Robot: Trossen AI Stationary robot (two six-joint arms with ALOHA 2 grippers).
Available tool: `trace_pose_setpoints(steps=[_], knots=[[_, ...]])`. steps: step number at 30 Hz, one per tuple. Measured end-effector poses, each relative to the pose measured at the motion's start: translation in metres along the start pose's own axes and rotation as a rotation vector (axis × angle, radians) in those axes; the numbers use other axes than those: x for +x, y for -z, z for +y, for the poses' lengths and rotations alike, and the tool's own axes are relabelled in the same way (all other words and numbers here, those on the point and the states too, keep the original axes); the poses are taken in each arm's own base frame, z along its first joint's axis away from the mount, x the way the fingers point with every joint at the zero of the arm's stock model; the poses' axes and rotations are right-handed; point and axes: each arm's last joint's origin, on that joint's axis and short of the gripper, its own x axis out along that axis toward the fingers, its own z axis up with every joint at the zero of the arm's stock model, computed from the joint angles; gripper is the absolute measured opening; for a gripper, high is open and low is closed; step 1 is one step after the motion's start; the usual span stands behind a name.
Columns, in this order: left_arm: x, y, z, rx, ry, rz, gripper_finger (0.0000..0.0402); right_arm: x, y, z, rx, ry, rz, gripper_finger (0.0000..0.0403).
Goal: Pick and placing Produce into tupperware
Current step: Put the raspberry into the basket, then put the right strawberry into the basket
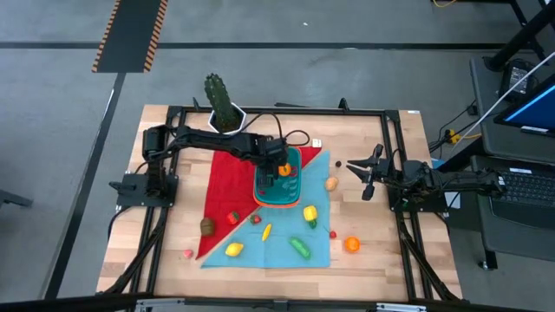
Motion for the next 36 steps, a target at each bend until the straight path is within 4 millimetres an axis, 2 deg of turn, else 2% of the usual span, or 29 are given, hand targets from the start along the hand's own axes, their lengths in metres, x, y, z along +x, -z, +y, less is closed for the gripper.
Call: trace_pose_setpoints(steps=[6, 14, 19, 27, 36], knots=[[0.0, 0.0, 0.0, 0.0, -0.001, 0.0, 0.0145, 0.0, 0.0, 0.0, 0.0, 0.0, 0.0, 0.0073], [-0.005, -0.001, -0.001, 0.025, -0.001, -0.012, 0.0159, 0.0, 0.0, 0.0, 0.0, 0.0, 0.0, 0.0073], [-0.032, -0.004, 0.0, 0.024, -0.014, -0.094, 0.0151, 0.0, 0.0, 0.0, 0.0, 0.0, 0.0, 0.0073], [-0.09, 0.0, 0.005, 0.004, -0.018, -0.252, 0.0145, 0.0, 0.0, 0.0, 0.0, 0.0, 0.0, 0.0073], [-0.113, 0.044, -0.011, -0.039, 0.013, -0.369, 0.0155, 0.0, 0.0, 0.0, 0.0, 0.0, 0.0, 0.0073]])
